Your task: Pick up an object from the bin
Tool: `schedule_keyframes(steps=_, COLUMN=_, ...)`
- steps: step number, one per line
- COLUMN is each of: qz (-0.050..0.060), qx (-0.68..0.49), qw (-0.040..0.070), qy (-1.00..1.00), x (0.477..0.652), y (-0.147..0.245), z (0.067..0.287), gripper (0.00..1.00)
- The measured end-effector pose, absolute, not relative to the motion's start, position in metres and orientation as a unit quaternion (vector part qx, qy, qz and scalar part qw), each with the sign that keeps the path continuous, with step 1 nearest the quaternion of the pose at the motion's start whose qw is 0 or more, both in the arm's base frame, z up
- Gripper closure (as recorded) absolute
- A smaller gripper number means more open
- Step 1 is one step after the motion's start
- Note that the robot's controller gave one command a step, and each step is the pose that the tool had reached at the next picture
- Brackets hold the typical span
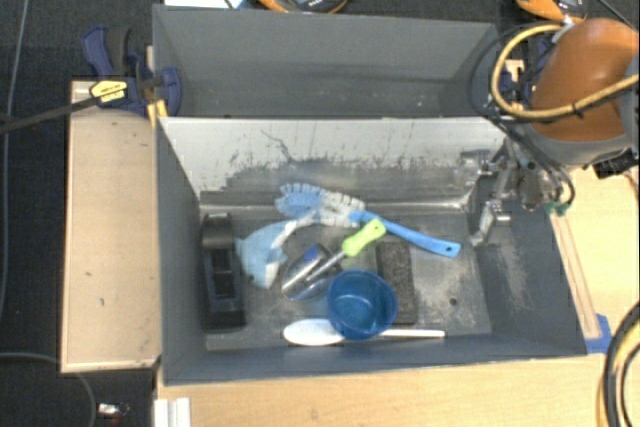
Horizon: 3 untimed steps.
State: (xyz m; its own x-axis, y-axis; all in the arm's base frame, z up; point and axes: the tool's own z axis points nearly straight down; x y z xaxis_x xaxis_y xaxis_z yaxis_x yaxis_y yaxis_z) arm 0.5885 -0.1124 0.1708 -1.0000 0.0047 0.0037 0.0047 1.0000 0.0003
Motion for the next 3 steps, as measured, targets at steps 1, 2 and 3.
schedule_keyframes(steps=1, qz=0.000, qx=0.000, qw=-0.002, qy=-1.000, x=0.590, y=-0.112, z=0.176, gripper=0.00)
schedule_keyframes(steps=2, qz=0.001, qx=0.069, qw=-0.003, qy=-0.998, x=0.591, y=-0.147, z=0.084, gripper=0.00)
schedule_keyframes(steps=3, qz=0.001, qx=0.070, qw=-0.008, qy=-0.998, x=0.573, y=-0.126, z=0.071, gripper=0.00)
